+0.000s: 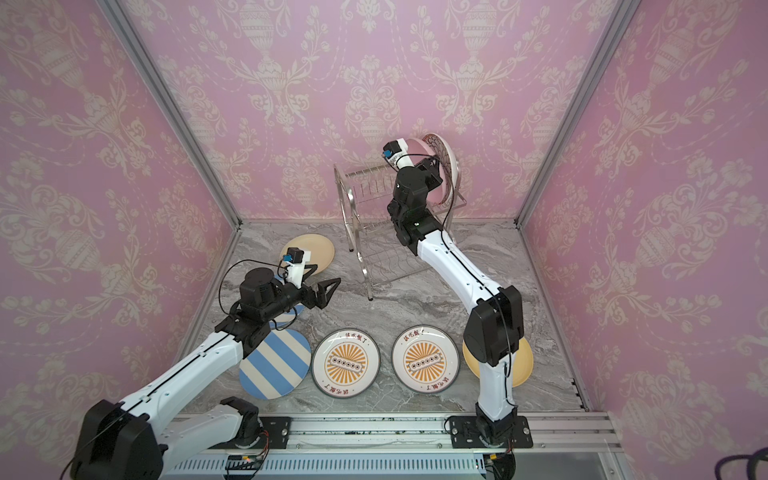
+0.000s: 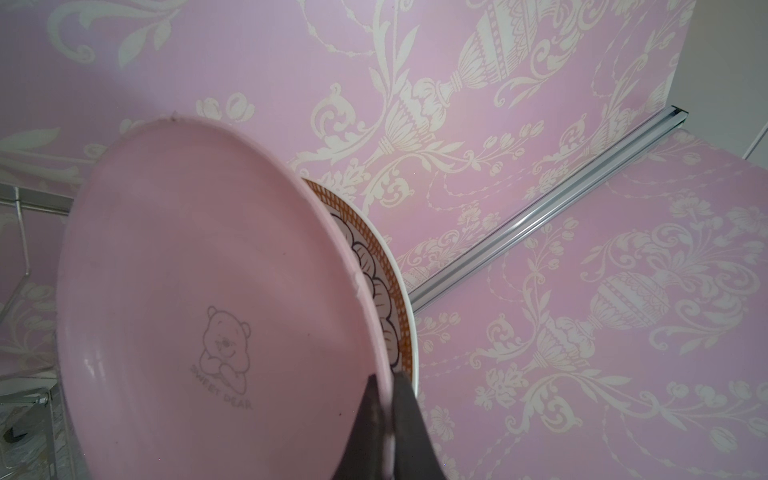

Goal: Load the plates into the dish rack
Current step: 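Lower the pink bear plate into the upper tier beside the flower plate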

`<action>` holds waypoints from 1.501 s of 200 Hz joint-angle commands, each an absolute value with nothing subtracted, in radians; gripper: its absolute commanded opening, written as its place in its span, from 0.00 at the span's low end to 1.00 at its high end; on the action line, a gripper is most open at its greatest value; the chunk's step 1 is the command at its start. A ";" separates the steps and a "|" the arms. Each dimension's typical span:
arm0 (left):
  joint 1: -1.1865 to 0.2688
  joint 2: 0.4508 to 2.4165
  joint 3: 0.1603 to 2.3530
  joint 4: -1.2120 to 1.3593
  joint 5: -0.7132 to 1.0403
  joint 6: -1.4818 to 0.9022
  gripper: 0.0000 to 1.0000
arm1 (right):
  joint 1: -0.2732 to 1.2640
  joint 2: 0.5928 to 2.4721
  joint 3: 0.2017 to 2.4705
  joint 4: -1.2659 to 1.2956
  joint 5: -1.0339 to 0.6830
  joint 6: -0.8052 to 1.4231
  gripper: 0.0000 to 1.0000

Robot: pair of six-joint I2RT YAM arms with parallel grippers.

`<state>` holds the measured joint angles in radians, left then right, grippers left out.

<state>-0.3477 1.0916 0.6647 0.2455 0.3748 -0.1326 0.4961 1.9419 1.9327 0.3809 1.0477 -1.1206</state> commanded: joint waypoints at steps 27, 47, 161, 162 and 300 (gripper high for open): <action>-0.333 1.077 0.650 0.259 0.384 -0.152 0.99 | 0.502 1.954 1.968 0.357 1.086 -1.062 0.00; -0.331 1.072 0.647 0.259 0.381 -0.151 0.99 | 0.502 1.956 1.969 0.353 1.091 -1.060 0.00; -0.328 1.065 0.646 0.259 0.389 -0.155 0.99 | 0.483 2.020 2.132 0.176 1.143 -0.985 0.00; -0.328 1.064 0.645 0.259 0.389 -0.156 0.99 | 0.483 2.020 2.134 0.174 1.143 -0.983 0.00; -0.309 1.090 0.656 0.278 0.418 -0.167 0.99 | 0.476 2.070 2.342 0.007 1.134 -0.905 0.00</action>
<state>-0.3183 1.0809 0.6525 0.2481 0.3866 -0.1482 0.4839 2.0472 2.2623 0.0135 1.1263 -0.9394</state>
